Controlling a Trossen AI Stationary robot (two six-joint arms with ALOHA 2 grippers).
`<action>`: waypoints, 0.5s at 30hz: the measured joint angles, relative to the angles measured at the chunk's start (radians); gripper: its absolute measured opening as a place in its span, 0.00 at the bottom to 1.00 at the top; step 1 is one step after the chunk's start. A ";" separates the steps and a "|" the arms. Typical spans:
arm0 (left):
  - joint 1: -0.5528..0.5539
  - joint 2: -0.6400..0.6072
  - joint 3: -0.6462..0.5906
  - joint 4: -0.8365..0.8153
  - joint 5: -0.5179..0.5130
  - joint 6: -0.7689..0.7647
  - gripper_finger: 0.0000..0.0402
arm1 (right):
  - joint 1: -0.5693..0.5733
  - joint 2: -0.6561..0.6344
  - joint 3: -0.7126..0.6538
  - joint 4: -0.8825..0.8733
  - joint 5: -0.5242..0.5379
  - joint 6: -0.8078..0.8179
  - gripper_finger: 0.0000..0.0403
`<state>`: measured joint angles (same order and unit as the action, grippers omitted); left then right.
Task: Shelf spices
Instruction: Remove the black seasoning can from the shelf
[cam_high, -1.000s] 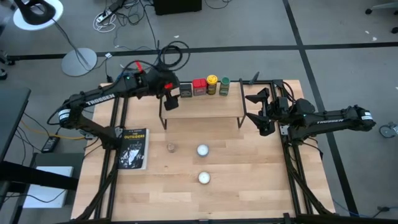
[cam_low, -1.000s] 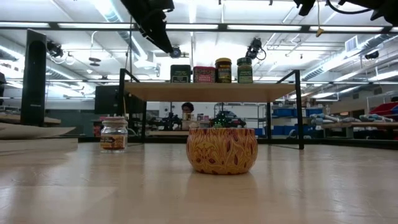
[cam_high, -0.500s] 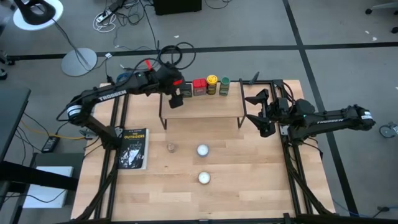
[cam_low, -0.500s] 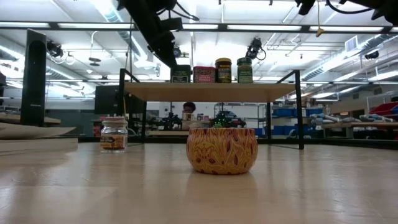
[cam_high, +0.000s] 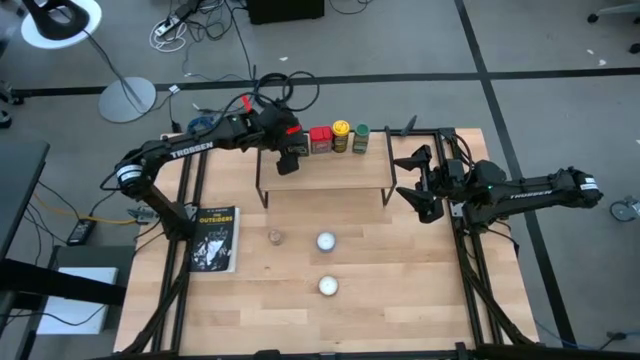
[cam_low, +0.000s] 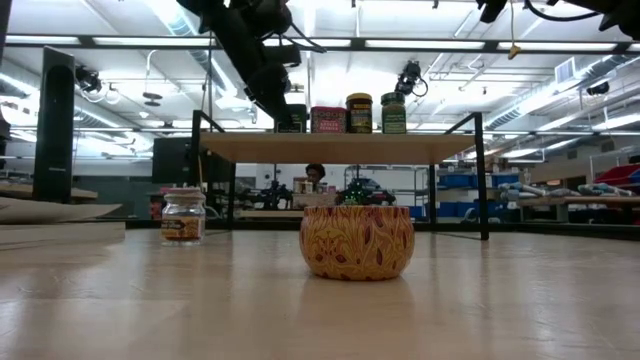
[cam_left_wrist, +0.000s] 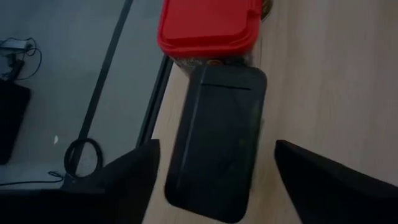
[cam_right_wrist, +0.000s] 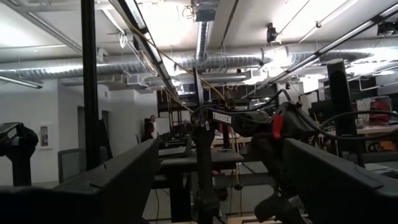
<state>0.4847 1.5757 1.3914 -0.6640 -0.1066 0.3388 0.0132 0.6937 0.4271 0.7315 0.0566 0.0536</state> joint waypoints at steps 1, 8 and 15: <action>0.000 0.000 0.000 -0.001 0.000 0.000 0.71 | 0.000 0.000 0.000 0.000 0.000 0.000 0.86; 0.000 -0.002 0.000 -0.015 0.001 0.000 0.34 | 0.000 0.000 0.000 0.000 0.000 -0.002 0.86; 0.000 -0.015 0.004 -0.051 0.003 -0.021 0.29 | 0.000 0.000 0.000 0.000 0.001 0.005 0.86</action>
<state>0.4847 1.5603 1.3957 -0.7148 -0.1037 0.3174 0.0132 0.6937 0.4271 0.7315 0.0574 0.0586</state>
